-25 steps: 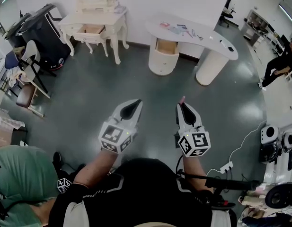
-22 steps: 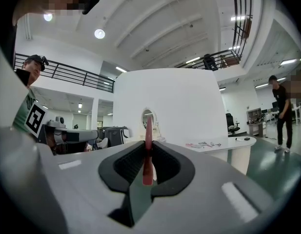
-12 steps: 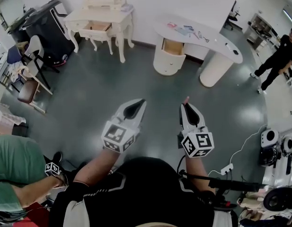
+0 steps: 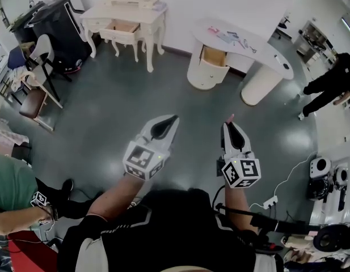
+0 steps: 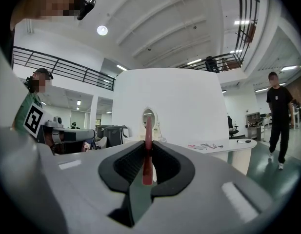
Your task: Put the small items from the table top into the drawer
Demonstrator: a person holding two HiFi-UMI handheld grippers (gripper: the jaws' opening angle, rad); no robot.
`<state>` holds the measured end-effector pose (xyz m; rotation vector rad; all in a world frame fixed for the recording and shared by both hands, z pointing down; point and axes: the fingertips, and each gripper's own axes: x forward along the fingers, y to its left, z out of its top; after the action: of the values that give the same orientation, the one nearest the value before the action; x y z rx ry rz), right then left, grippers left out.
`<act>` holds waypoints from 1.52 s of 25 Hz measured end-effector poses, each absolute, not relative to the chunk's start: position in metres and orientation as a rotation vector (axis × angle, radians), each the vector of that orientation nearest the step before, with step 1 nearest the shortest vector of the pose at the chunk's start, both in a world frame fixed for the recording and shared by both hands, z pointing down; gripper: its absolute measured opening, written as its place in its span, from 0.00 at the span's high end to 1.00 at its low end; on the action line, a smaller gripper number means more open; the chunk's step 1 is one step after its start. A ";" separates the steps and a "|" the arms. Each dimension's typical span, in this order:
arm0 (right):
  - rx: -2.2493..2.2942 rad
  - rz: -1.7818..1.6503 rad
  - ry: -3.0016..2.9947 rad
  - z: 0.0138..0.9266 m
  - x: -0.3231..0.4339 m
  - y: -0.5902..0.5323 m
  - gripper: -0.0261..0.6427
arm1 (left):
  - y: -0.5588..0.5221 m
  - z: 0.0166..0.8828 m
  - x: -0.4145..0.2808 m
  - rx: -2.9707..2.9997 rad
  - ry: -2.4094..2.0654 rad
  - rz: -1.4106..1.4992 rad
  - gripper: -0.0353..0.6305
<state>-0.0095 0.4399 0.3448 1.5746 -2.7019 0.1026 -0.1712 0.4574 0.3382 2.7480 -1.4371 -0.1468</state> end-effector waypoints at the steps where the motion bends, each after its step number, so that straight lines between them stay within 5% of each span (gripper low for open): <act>1: 1.582 0.098 -2.696 0.345 -0.011 0.440 0.89 | 0.457 0.339 -0.175 2.748 -1.435 -0.148 0.95; 19: 1.477 0.145 -2.786 0.347 0.012 0.358 0.89 | 0.390 0.338 -0.155 2.688 -1.535 -0.113 0.95; 38: 1.468 0.109 -2.800 0.346 0.100 0.224 0.89 | 0.250 0.327 -0.060 2.722 -1.522 -0.117 0.95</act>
<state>0.1004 0.2240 0.3459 1.4684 -2.7998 0.1089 -0.0601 0.2503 0.3269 2.7222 -1.5218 -0.1172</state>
